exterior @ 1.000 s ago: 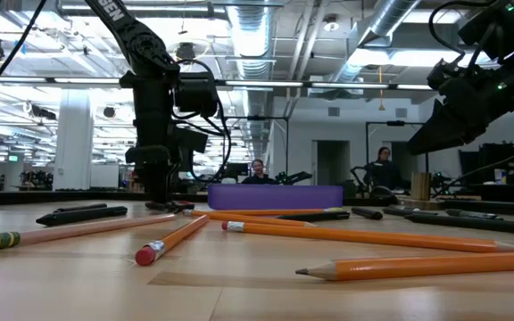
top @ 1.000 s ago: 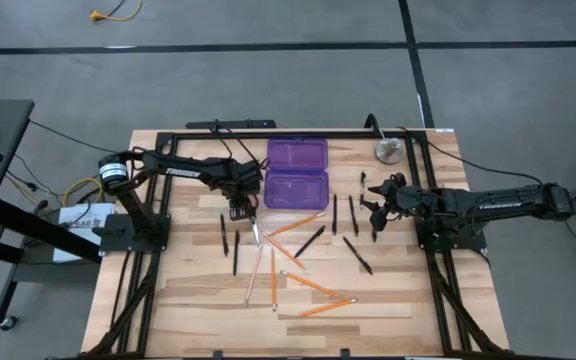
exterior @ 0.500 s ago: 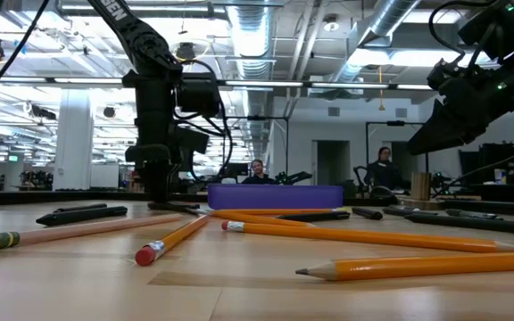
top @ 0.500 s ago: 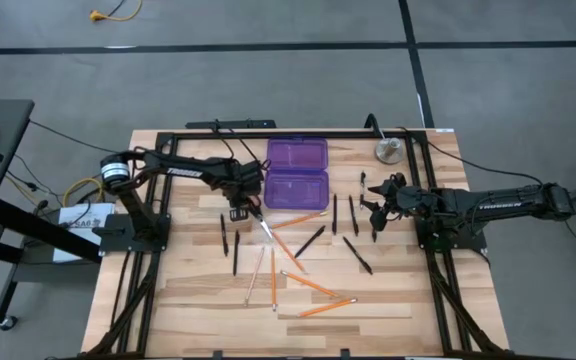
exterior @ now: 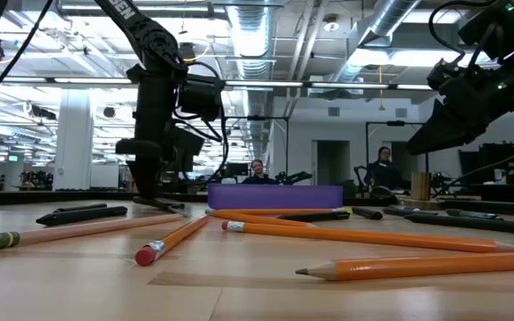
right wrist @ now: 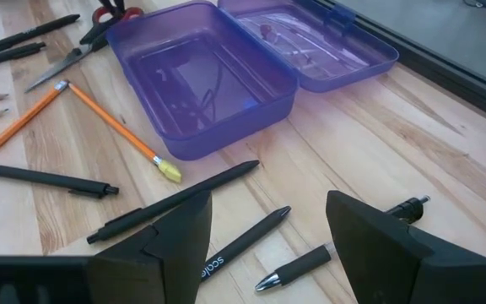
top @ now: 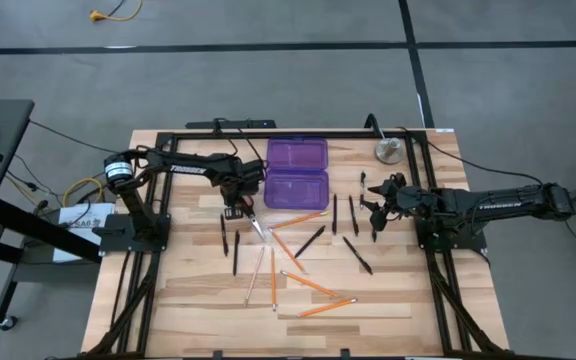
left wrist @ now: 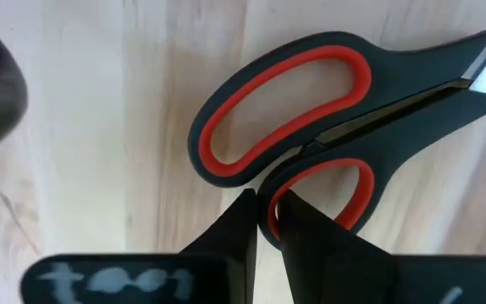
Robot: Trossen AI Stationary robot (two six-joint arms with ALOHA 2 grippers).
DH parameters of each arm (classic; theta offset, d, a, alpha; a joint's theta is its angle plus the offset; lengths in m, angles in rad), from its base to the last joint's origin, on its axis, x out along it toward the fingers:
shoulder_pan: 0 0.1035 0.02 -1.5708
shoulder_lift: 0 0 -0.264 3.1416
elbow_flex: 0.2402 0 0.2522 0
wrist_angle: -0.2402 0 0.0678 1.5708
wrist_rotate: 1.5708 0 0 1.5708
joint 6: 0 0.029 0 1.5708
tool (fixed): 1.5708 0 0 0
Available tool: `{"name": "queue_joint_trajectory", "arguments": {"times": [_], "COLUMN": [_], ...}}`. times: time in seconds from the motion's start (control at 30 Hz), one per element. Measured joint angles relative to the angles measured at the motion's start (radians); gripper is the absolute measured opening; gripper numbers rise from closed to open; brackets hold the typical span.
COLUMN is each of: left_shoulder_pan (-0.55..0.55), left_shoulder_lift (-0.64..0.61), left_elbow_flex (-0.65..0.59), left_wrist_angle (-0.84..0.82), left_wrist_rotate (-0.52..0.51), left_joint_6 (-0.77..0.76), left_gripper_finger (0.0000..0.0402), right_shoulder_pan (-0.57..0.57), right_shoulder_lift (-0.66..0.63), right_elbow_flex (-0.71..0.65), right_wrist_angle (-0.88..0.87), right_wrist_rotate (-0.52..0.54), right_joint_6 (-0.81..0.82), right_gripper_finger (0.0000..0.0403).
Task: Pick & place school supplies into a supply box
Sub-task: Put the black scissors into the violet supply box
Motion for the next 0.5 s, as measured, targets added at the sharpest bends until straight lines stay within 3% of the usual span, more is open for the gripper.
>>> {"name": "queue_joint_trajectory", "arguments": {"times": [0.23, 0.5], "left_shoulder_pan": [0.0, 0.0], "left_shoulder_lift": [-0.028, -0.186], "left_elbow_flex": [0.001, 0.003], "left_wrist_angle": [-0.003, -0.004], "left_wrist_rotate": [0.004, 0.007], "left_joint_6": [0.0, -0.032], "left_gripper_finger": [0.0027, 0.0027], "right_shoulder_pan": [0.0, 0.0], "right_shoulder_lift": [0.0, 0.0], "right_elbow_flex": [0.0, 0.0], "right_wrist_angle": [0.0, 0.002], "right_wrist_rotate": [0.0, 0.0], "right_joint_6": [0.0, 0.0], "right_gripper_finger": [0.023, 0.023]}}
